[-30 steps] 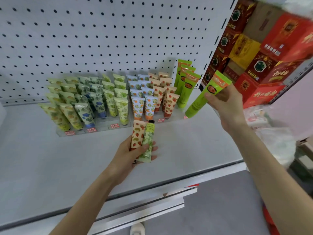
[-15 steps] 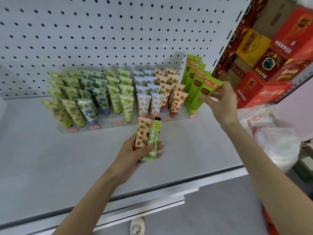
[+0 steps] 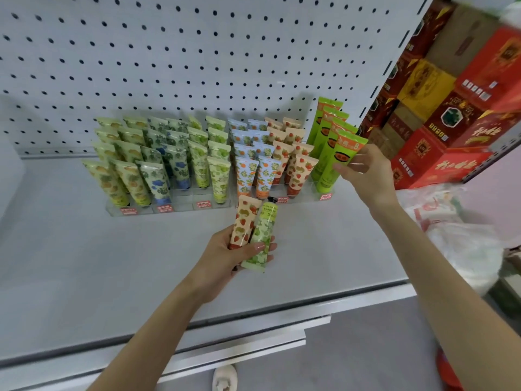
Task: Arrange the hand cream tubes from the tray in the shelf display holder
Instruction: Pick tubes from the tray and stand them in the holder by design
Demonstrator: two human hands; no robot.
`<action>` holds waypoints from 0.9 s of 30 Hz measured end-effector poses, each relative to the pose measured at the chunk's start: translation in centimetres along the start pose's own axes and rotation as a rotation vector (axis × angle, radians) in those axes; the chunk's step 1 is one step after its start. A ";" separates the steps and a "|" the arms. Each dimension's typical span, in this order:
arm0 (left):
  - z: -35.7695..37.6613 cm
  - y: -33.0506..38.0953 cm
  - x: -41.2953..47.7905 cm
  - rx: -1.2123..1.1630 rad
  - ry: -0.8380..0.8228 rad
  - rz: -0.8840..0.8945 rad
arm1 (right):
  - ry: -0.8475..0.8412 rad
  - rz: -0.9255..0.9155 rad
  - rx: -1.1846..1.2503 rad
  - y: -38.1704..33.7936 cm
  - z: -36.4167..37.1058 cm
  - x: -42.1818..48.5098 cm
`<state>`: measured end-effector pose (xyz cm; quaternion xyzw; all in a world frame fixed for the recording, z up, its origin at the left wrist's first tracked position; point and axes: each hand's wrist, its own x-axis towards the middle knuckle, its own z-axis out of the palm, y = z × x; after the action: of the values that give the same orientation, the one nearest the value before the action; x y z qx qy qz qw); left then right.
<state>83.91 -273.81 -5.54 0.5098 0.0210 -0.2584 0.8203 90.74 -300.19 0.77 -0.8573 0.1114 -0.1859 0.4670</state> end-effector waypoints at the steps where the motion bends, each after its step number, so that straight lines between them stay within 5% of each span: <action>1: 0.0 0.0 0.0 0.001 0.005 0.005 | -0.005 0.019 0.002 0.0 -0.1 -0.1; 7: 0.2 0.0 -0.4 -0.007 0.021 0.046 | 0.152 0.153 0.189 -0.6 -1.7 -3.5; 15: 0.2 0.1 -3.0 -0.050 0.091 0.105 | -0.384 0.314 0.246 -4.7 4.5 -12.0; 20: -0.8 0.8 -4.6 0.018 0.094 0.189 | -0.561 0.314 0.302 -8.0 7.2 -13.3; 27: -5.2 2.0 -6.5 0.072 0.255 0.253 | -0.604 0.387 0.411 -10.1 8.6 -12.8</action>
<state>80.40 -266.09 -4.43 0.5659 0.0513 -0.0870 0.8183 82.94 -283.49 2.28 -0.7255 0.0890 0.1470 0.6664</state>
